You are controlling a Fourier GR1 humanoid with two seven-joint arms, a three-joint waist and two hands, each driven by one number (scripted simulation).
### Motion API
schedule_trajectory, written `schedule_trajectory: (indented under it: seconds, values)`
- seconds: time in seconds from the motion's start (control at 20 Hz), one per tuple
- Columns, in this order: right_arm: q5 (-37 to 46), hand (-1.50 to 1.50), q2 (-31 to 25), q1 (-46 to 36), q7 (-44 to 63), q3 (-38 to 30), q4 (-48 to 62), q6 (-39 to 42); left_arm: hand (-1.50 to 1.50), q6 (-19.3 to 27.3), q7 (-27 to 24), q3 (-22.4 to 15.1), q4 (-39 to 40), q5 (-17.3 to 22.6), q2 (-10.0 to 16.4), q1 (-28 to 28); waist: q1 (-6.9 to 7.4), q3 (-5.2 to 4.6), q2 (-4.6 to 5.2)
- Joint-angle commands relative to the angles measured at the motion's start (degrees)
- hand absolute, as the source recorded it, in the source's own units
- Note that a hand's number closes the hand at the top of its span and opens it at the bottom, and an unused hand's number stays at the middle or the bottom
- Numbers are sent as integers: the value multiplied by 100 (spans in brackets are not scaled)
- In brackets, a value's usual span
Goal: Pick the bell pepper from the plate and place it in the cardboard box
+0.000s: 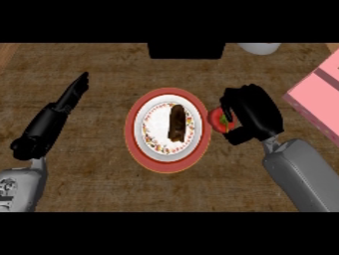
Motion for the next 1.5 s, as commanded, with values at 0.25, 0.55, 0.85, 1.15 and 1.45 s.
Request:
schedule_trajectory:
  seconds: [0.25,0.55,0.85,1.15,1.45]
  values:
    - [-312,150,-23,-476,1453,-1448,-1098,302,0,-71,-50,92,-92,68,42,163,-106,2,-39]
    - [-622,150,-512,-795,1498,-2722,-325,126,0,-79,-14,20,-127,-11,12,138,-23,6,9]
    - [-1152,150,-1341,-1192,818,-3719,765,354,0,-145,-8,153,-36,78,57,18,-10,7,14]
    - [-736,150,-1986,-1594,14,-3645,2560,563,0,-63,137,-144,-348,-114,-148,238,103,9,28]
    - [-828,150,-2398,-1725,-364,-3551,3770,1747,0,-147,101,-24,-86,-42,-66,-69,116,9,49]
